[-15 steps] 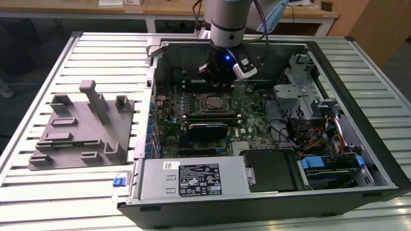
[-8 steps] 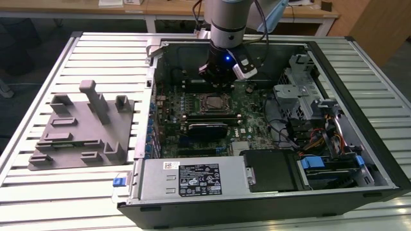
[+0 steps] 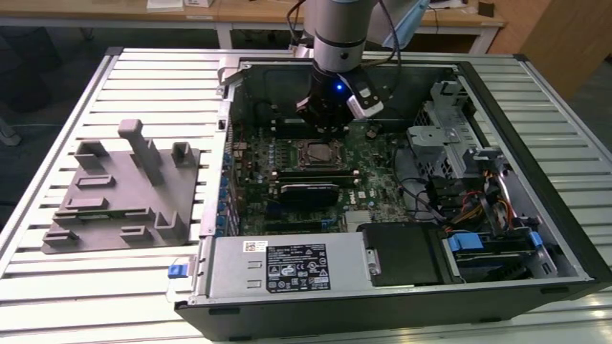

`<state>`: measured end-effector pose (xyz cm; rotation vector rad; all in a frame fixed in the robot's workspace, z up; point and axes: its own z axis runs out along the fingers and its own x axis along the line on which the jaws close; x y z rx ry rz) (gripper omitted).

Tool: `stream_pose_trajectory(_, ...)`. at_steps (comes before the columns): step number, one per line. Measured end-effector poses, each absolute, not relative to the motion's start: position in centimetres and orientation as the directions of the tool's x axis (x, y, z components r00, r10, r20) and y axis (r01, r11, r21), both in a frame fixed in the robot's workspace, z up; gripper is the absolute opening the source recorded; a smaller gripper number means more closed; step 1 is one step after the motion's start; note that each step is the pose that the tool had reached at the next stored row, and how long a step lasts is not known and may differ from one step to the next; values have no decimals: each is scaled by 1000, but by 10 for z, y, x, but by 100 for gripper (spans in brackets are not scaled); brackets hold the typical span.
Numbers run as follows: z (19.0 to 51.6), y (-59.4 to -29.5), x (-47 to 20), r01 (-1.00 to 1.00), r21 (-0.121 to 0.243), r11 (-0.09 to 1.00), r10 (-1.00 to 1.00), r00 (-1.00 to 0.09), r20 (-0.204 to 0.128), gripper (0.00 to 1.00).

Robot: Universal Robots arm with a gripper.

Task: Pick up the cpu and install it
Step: 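Install the first cpu locking lever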

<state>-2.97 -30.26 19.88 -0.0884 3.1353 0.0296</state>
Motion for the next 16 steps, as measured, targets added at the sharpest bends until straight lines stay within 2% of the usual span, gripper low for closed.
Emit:
stream_pose_trajectory(9, 195, -302, -29, -56, 7, 998, -56, -998, -5, 11)
stream_pose_trajectory(16, 195, -302, -29, -58, 23, 998, -58, -998, -5, 11)
